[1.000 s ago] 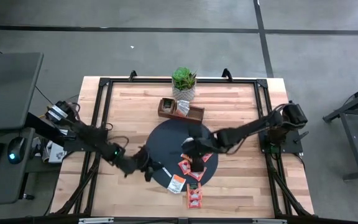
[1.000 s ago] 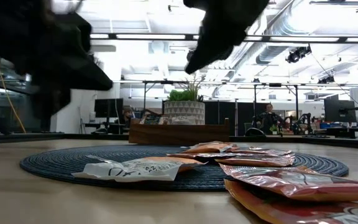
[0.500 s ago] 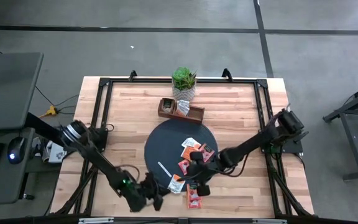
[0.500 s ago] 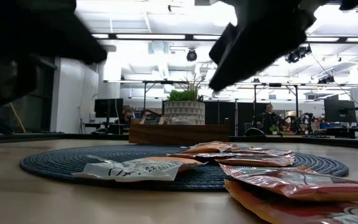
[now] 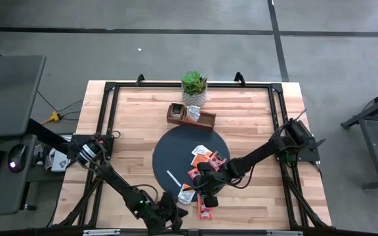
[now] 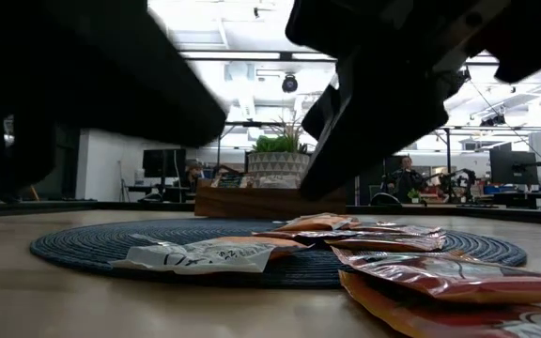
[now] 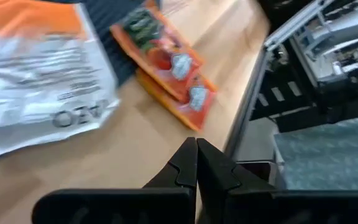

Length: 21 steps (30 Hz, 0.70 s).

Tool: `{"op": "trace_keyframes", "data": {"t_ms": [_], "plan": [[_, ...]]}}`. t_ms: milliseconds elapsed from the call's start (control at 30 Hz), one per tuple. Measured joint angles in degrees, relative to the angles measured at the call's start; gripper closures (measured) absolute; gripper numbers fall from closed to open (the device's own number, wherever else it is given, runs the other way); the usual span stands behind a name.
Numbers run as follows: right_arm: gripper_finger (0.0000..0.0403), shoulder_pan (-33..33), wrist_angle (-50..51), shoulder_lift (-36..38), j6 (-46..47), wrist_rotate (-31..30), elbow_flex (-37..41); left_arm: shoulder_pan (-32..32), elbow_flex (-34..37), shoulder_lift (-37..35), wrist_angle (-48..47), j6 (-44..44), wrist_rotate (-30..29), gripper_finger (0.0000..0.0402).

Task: Pick & Place Tea
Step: Put the white tea bag into the middle section of the wooden organizer

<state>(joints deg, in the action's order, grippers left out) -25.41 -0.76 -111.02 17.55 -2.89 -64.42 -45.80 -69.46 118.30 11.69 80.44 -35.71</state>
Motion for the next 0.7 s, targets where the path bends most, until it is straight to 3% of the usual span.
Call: {"op": "trace_keyframes", "data": {"t_ms": [167,700], "plan": [[0.0403,0.6,-1.2,-0.2,-0.2,0.4,0.0,0.0,0.0,0.0,-4.8,2.6,-1.7,0.0402],[0.0403,1.7,-3.8,-0.2,-5.1,3.6,0.0,0.9,-0.1,0.0,-7.5,4.1,-1.1,0.0402]]}}
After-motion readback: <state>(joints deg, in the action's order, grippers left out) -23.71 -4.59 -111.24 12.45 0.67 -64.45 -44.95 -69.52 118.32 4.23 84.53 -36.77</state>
